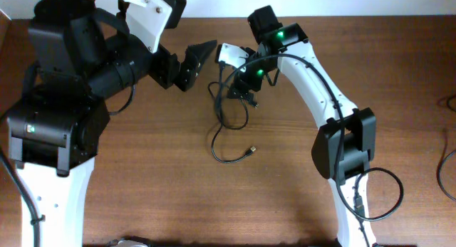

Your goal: Untangle cables

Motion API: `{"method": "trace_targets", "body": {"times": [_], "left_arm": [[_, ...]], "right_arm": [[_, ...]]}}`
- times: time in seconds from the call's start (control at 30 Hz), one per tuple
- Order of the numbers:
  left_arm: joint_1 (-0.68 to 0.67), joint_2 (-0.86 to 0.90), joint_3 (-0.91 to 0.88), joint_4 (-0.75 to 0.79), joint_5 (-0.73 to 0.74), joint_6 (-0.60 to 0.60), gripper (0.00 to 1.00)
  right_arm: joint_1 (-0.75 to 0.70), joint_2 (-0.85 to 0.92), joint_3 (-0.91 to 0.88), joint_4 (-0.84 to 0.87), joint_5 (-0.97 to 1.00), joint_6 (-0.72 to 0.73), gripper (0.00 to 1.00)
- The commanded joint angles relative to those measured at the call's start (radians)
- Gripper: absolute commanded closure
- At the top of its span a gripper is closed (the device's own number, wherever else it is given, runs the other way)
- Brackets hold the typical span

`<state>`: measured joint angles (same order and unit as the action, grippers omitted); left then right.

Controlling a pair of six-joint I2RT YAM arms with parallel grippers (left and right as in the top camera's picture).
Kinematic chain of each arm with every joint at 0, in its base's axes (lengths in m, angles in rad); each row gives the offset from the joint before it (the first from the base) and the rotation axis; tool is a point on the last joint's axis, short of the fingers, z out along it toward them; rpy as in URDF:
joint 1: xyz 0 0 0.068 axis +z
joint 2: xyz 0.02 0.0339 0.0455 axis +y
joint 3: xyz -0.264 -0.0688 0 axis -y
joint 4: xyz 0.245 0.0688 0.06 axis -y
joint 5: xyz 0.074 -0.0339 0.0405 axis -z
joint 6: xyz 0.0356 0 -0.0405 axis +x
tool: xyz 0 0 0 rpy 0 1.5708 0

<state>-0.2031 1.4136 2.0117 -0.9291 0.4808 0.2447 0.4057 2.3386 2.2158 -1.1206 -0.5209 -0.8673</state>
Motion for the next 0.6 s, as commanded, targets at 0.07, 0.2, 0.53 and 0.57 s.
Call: {"method": "trace_targets", "body": {"times": [0.07, 0.2, 0.53, 0.57], "left_arm": [[0.003, -0.01, 0.019, -0.018, -0.008, 0.016, 0.03], [0.003, -0.01, 0.019, -0.027, -0.008, 0.019, 0.03], [0.003, 0.053, 0.019, -0.039, -0.006, 0.018, 0.06], [0.003, 0.064, 0.019, -0.039, 0.006, 0.019, 0.06]], "right_arm": [[0.014, 0.04, -0.001, -0.007, -0.017, 0.065, 0.76], [0.012, 0.043, -0.001, -0.005, -0.016, 0.064, 0.96], [0.012, 0.035, 0.317, -0.121, 0.163, 0.065, 0.96], [0.012, 0.035, 0.399, -0.148, 0.207, 0.066, 0.96]]}}
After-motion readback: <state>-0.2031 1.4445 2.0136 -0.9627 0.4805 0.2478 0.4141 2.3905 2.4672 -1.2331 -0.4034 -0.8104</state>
